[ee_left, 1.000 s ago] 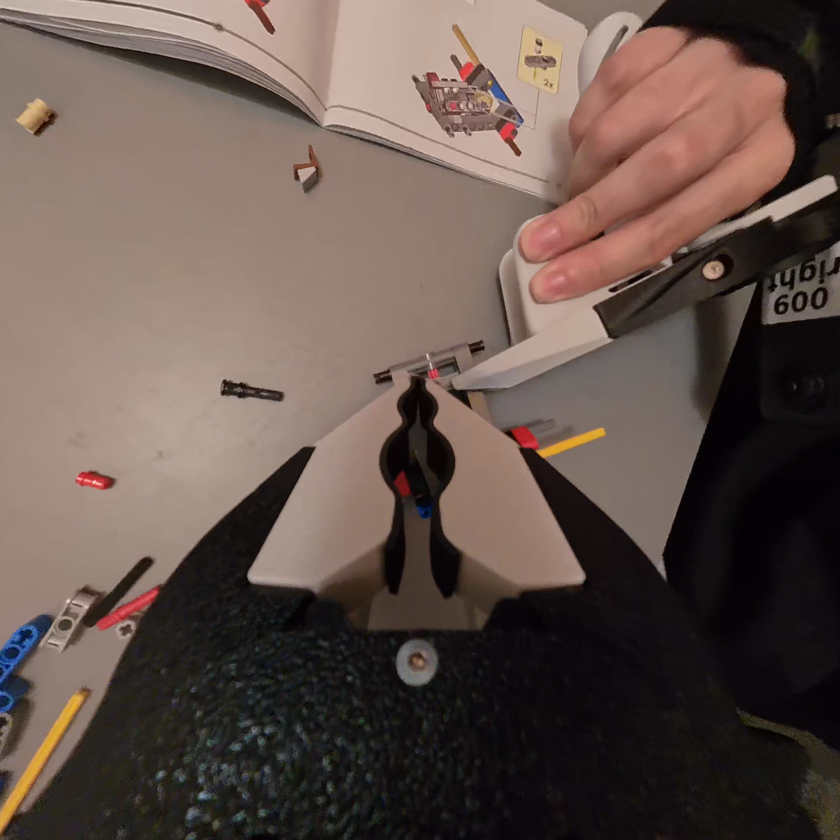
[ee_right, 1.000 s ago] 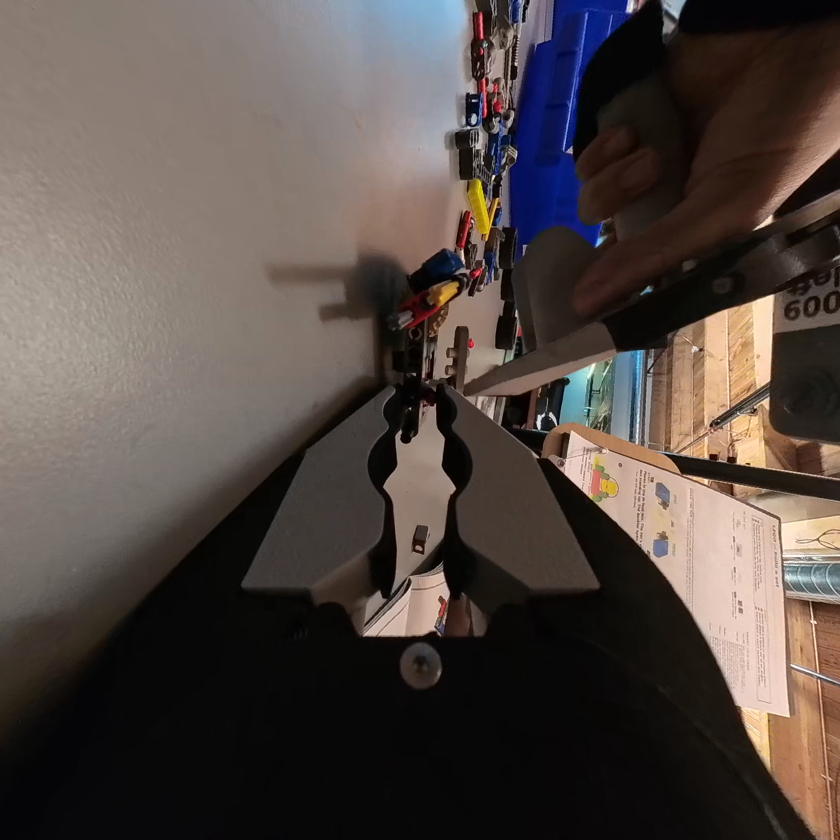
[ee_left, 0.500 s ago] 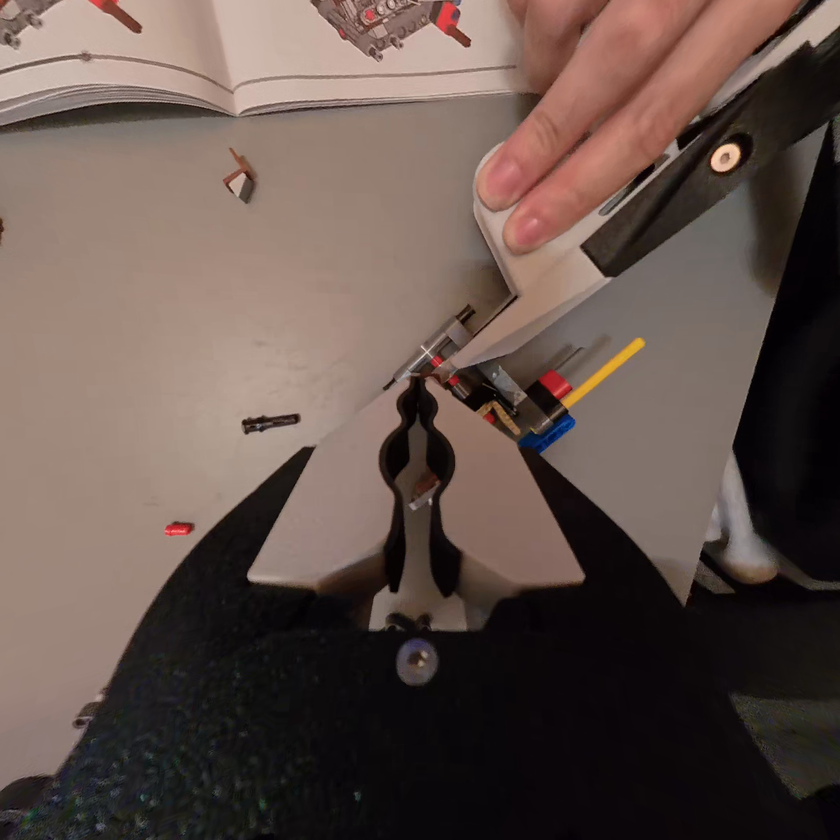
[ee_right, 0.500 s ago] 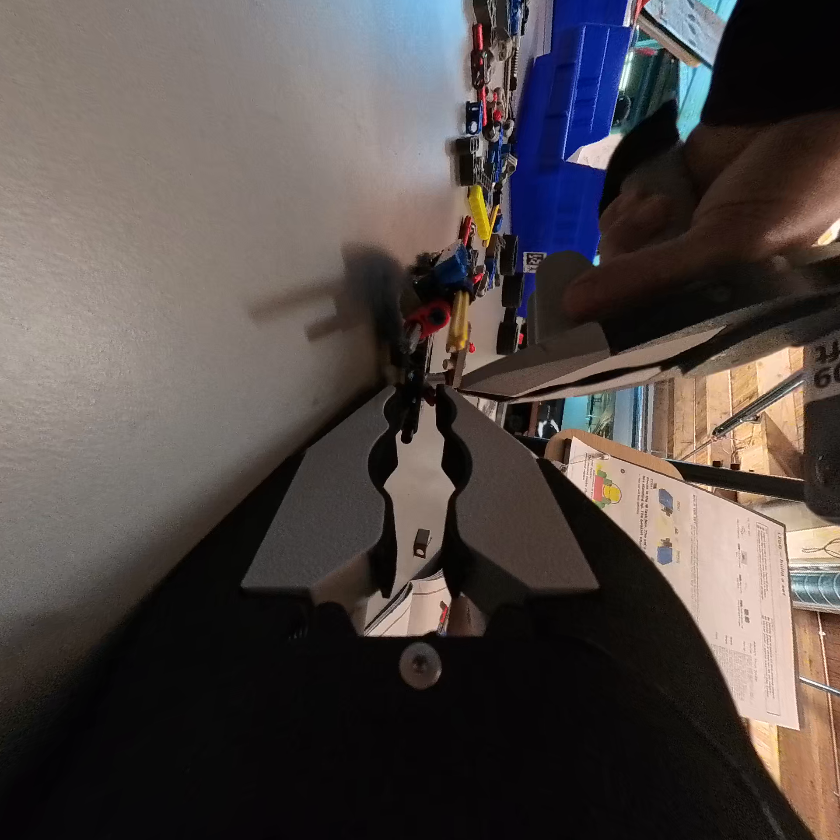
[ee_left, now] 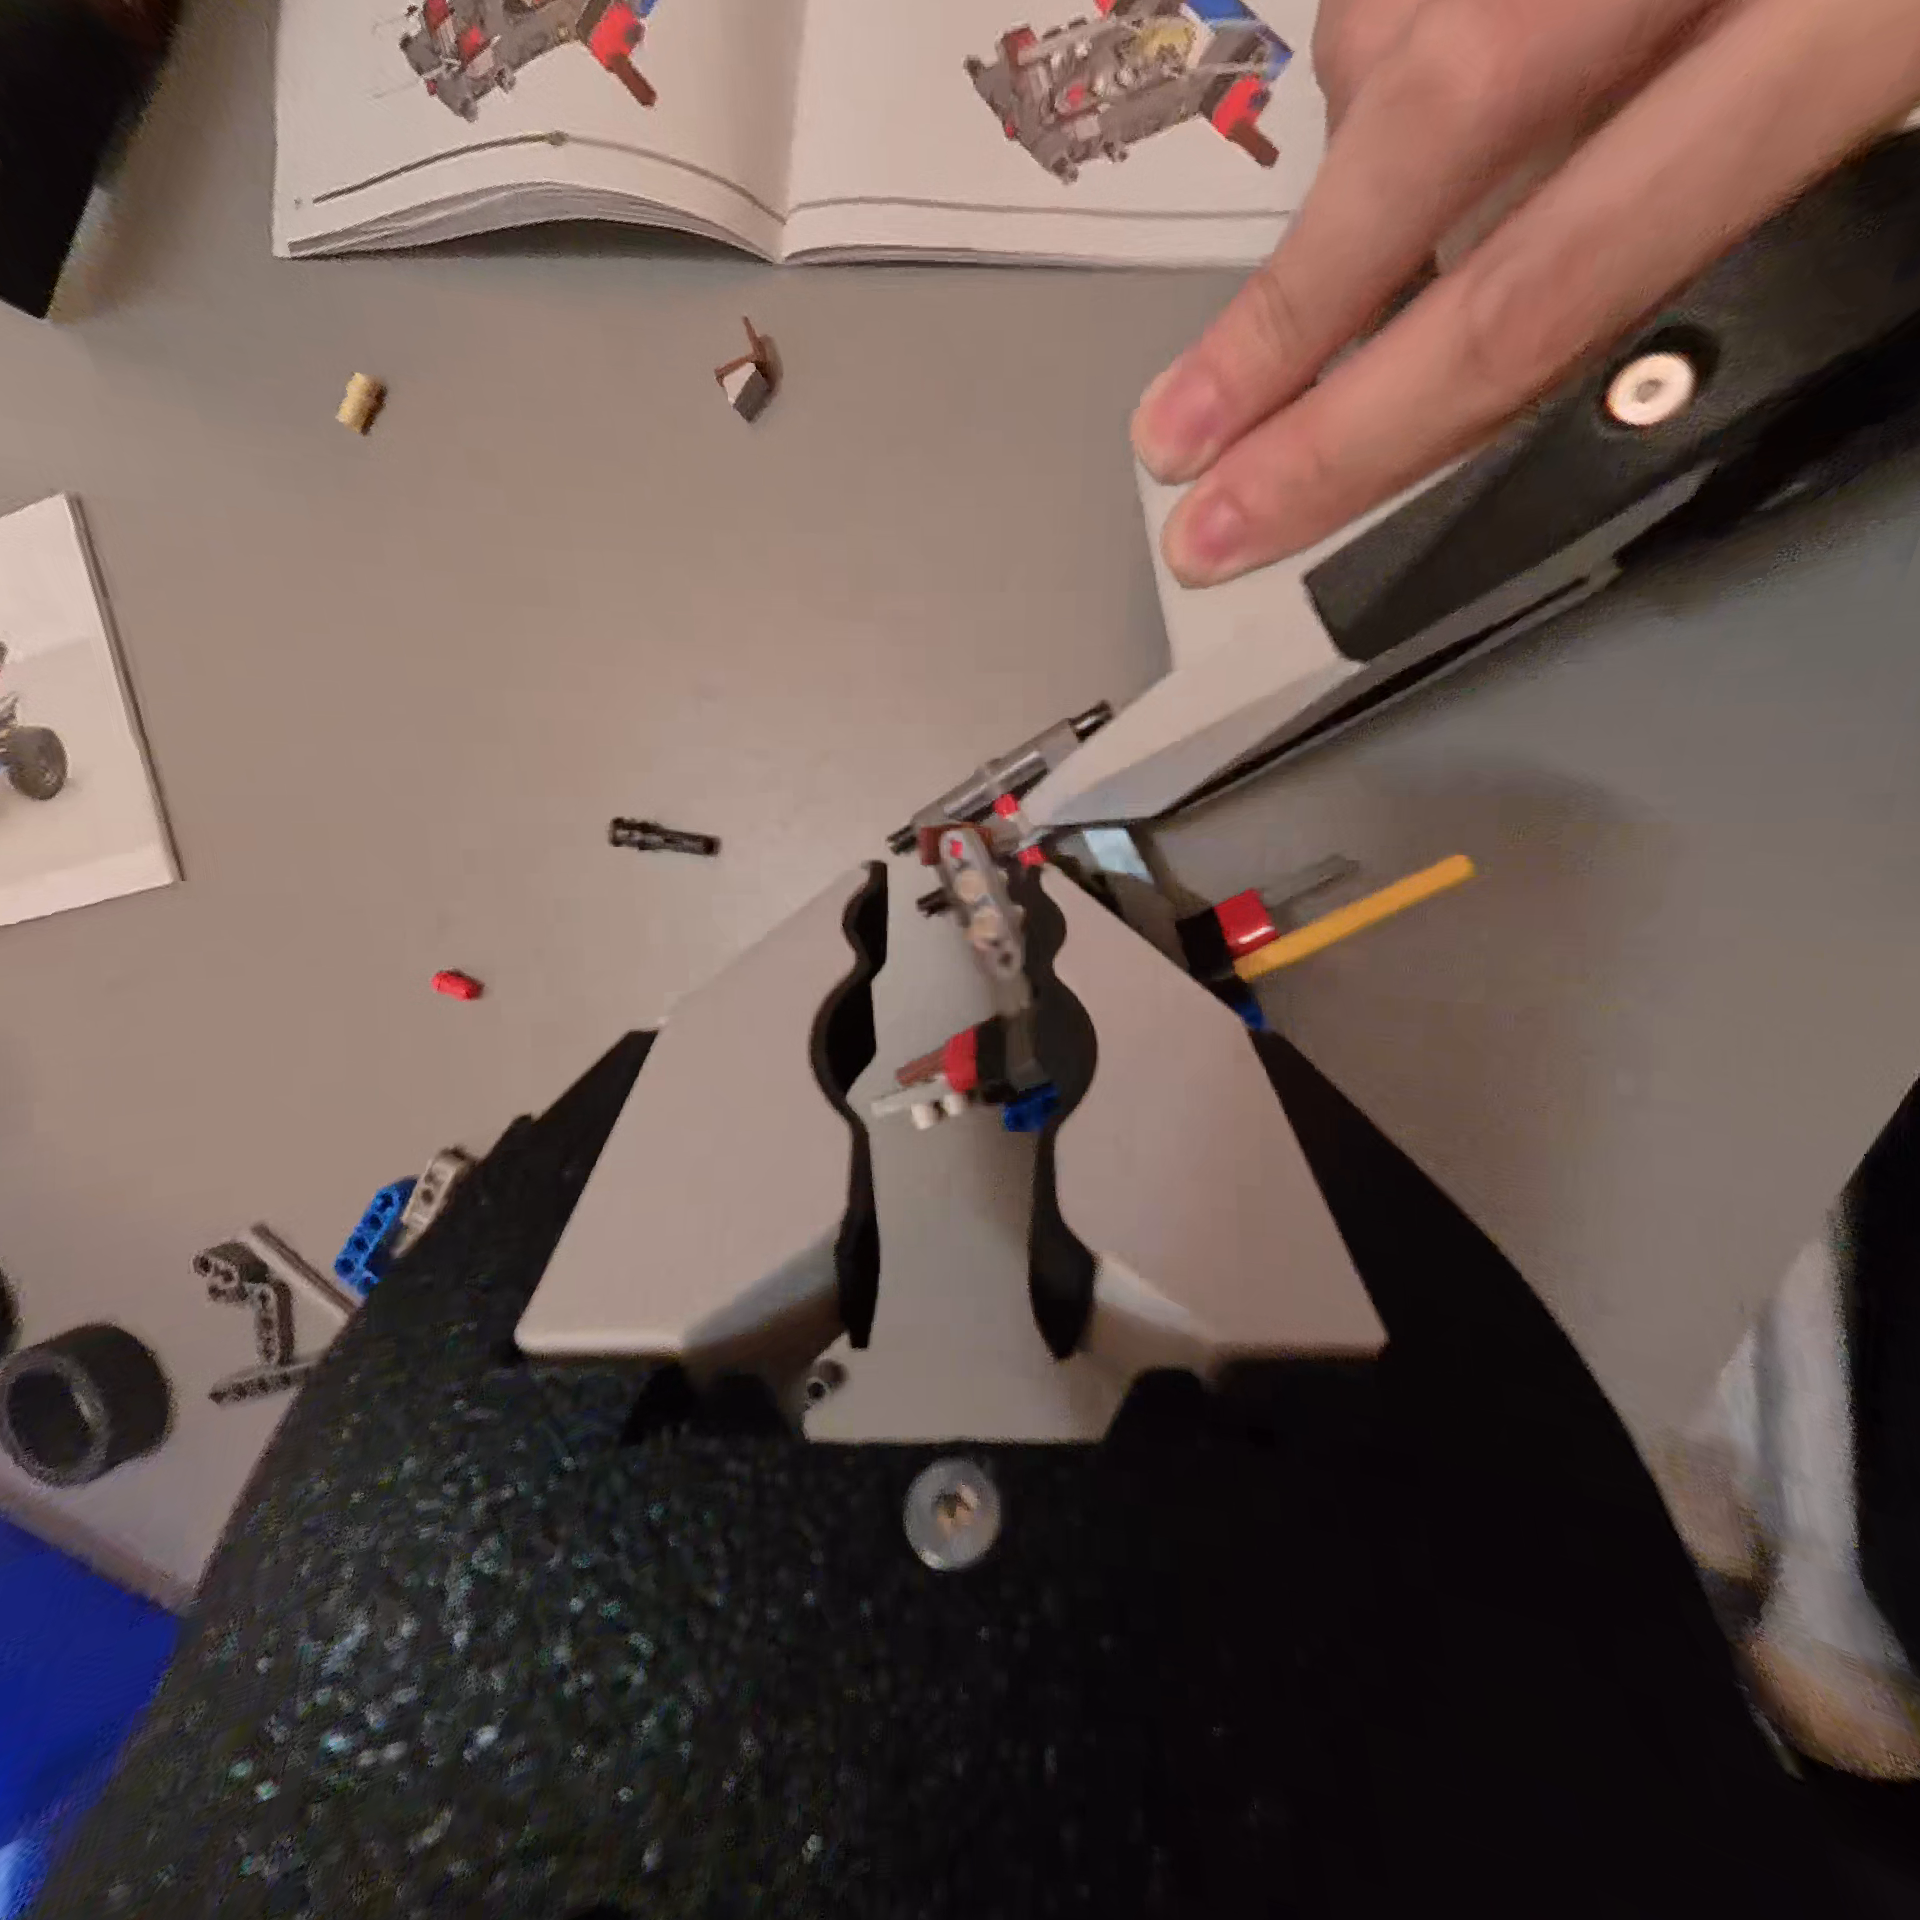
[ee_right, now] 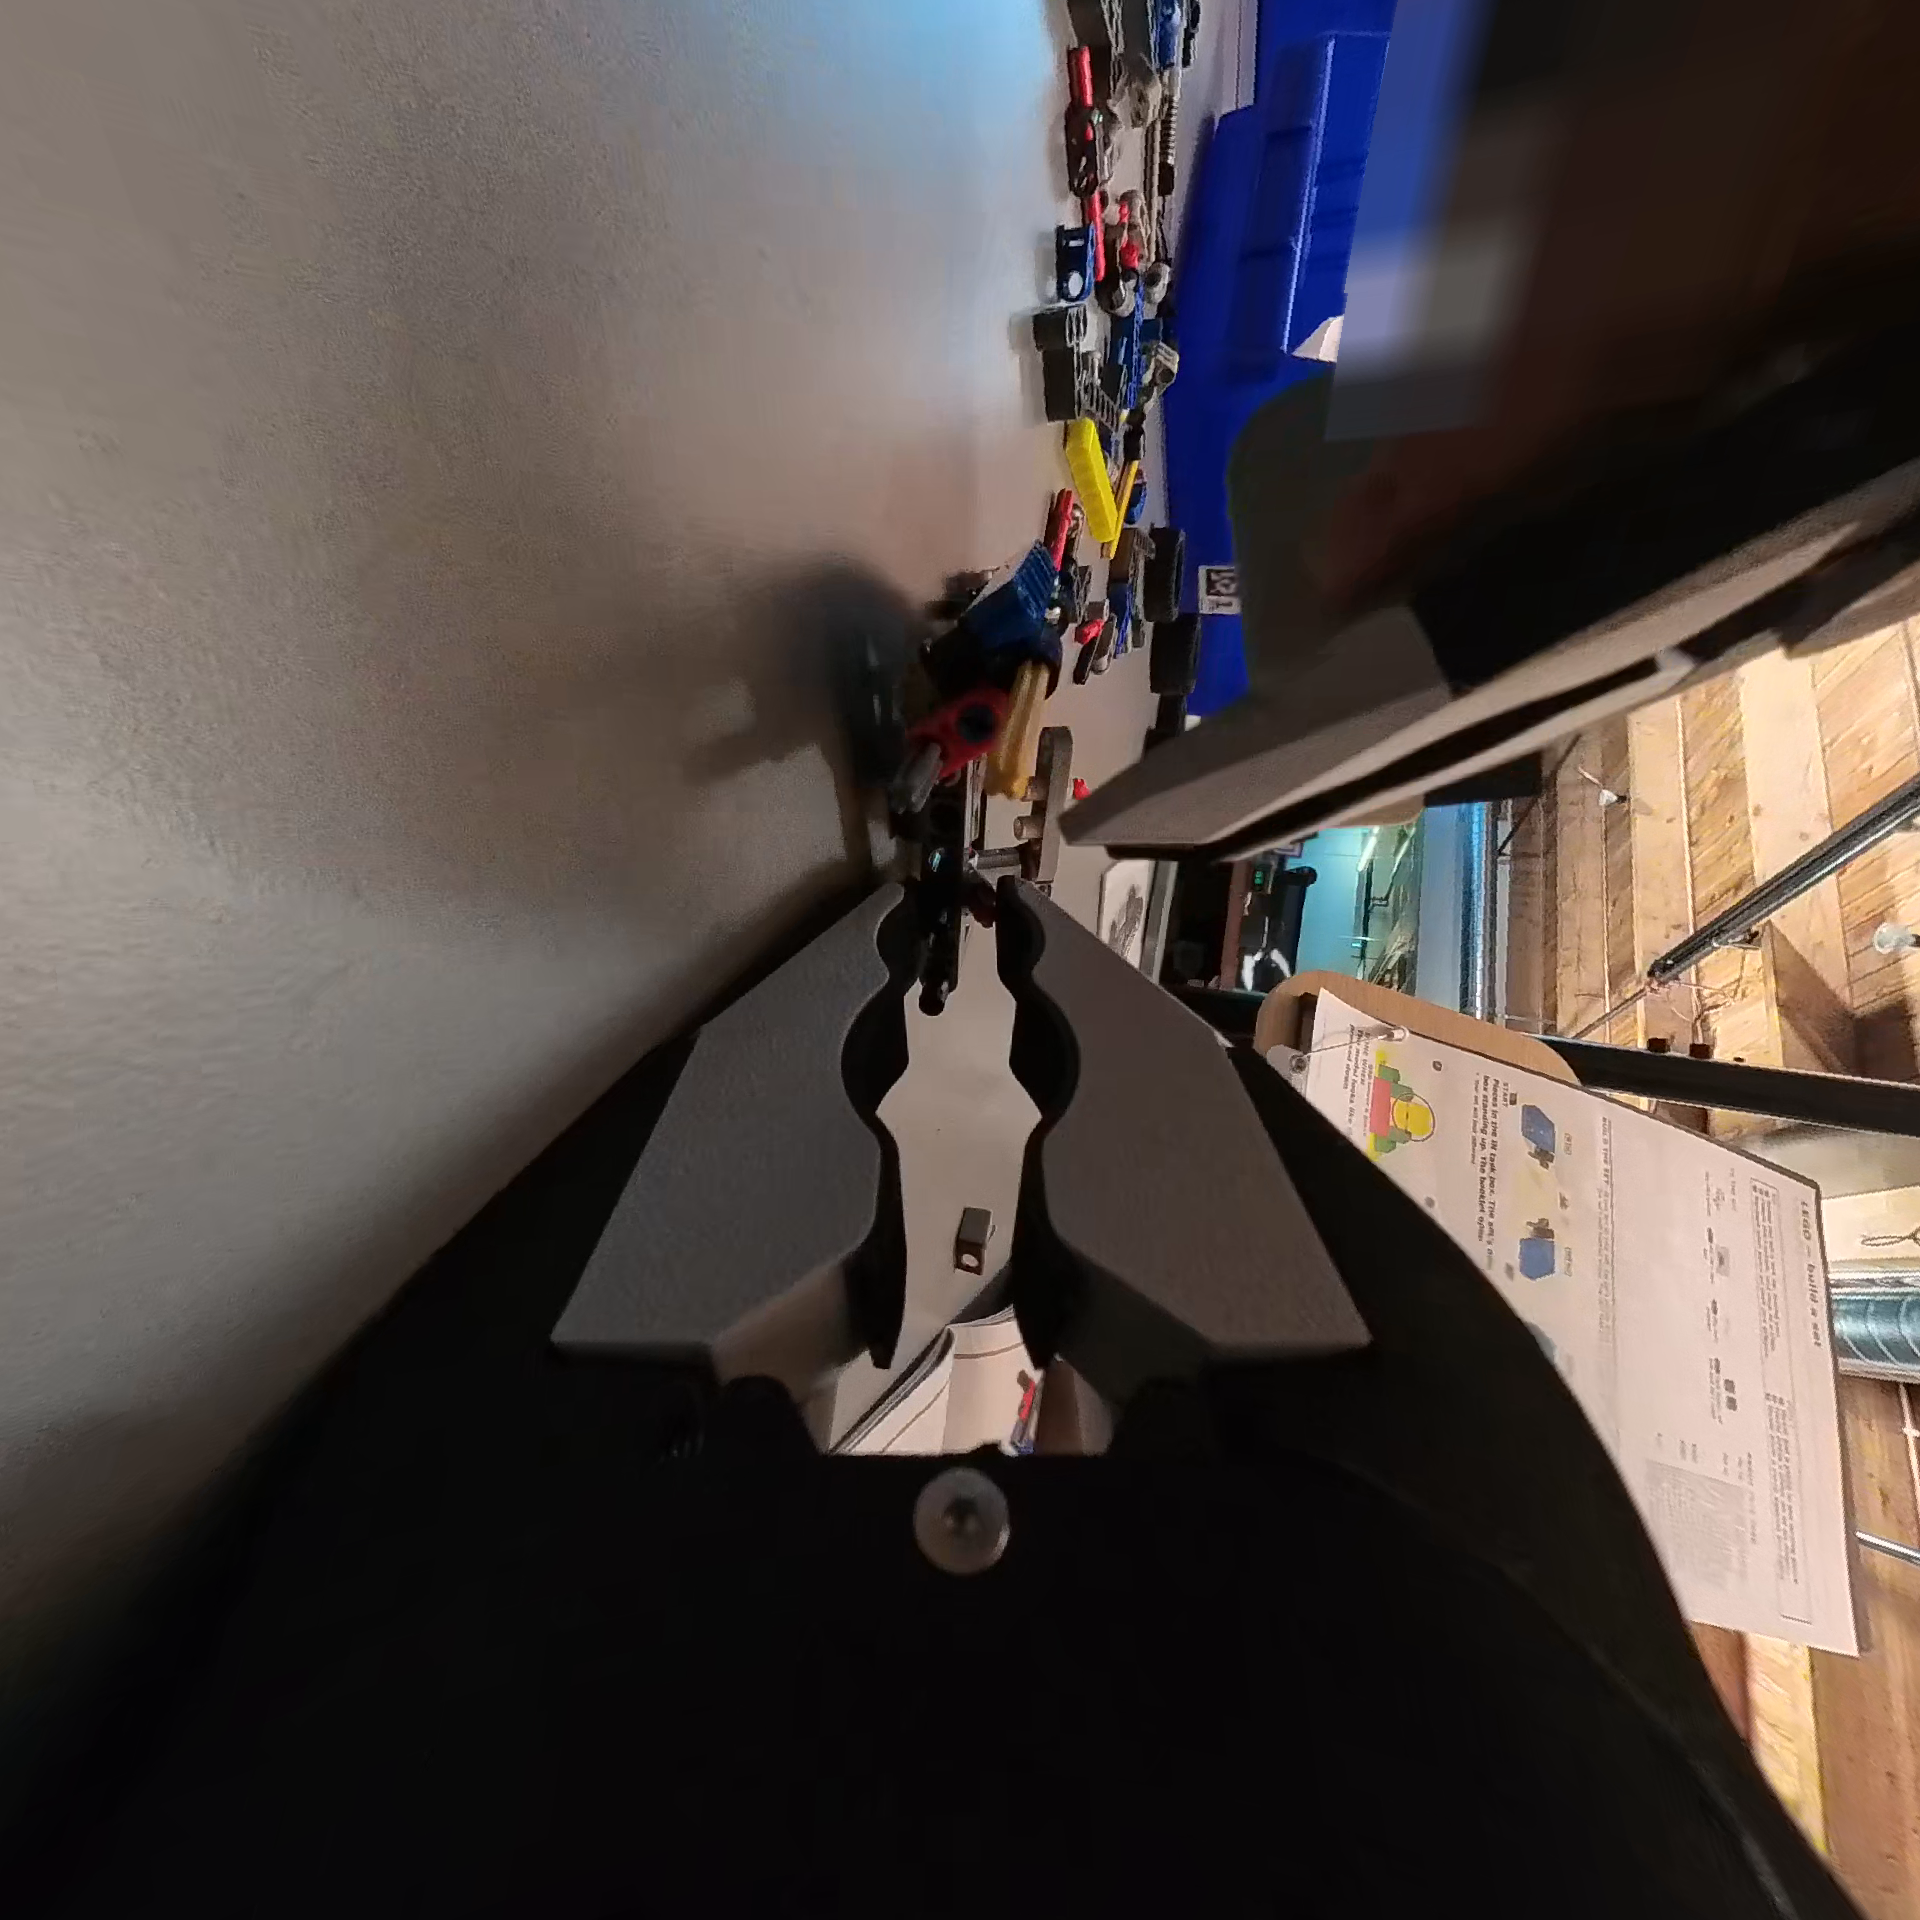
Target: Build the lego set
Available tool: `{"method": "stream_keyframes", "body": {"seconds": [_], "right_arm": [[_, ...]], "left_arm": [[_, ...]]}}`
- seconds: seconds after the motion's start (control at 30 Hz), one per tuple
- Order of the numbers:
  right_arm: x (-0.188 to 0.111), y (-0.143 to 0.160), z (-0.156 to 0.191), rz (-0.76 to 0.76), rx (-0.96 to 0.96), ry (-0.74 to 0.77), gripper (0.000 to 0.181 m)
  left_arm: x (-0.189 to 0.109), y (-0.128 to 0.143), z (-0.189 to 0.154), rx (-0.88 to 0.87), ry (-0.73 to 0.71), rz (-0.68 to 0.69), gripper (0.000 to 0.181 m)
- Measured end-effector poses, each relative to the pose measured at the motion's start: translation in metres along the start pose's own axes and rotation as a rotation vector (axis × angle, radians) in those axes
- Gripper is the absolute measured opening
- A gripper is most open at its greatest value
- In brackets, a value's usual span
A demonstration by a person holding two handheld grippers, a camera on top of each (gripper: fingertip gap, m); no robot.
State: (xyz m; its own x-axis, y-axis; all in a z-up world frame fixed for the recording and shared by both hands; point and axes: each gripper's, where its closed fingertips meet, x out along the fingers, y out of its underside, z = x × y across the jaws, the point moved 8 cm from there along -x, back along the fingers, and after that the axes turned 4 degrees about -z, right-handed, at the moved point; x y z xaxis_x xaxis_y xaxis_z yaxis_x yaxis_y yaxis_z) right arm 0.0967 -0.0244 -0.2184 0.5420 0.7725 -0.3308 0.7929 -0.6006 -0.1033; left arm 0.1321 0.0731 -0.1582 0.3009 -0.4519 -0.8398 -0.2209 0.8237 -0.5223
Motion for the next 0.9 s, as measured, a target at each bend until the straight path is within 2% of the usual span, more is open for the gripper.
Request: {"method": "stream_keyframes", "body": {"seconds": [0.1, 0.33, 0.63, 0.73, 0.9], "right_arm": [[0.0002, -0.0001, -0.0003, 0.0, 0.006, -0.001, 0.012], [0.0, -0.0001, 0.0001, -0.003, 0.002, 0.002, 0.012], [-0.0003, 0.0006, 0.0003, -0.011, 0.007, 0.001, 0.012], [-0.0004, 0.0006, 0.0004, -0.01, 0.007, 0.002, 0.012], [-0.0008, -0.0007, 0.0007, -0.001, 0.005, 0.004, 0.012]], "left_arm": [[0.0039, -0.0001, -0.0142, 0.004, -0.029, 0.014, 0.024], [0.0094, -0.0018, -0.0123, 0.017, -0.003, 0.024, 0.021], [0.0101, -0.0016, -0.0072, 0.371, 0.096, 0.072, 0.022], [0.0104, -0.0031, -0.0066, 0.462, 0.089, 0.108, 0.018], [0.0099, -0.0023, -0.0061, 0.435, 0.085, 0.096, 0.015]]}}
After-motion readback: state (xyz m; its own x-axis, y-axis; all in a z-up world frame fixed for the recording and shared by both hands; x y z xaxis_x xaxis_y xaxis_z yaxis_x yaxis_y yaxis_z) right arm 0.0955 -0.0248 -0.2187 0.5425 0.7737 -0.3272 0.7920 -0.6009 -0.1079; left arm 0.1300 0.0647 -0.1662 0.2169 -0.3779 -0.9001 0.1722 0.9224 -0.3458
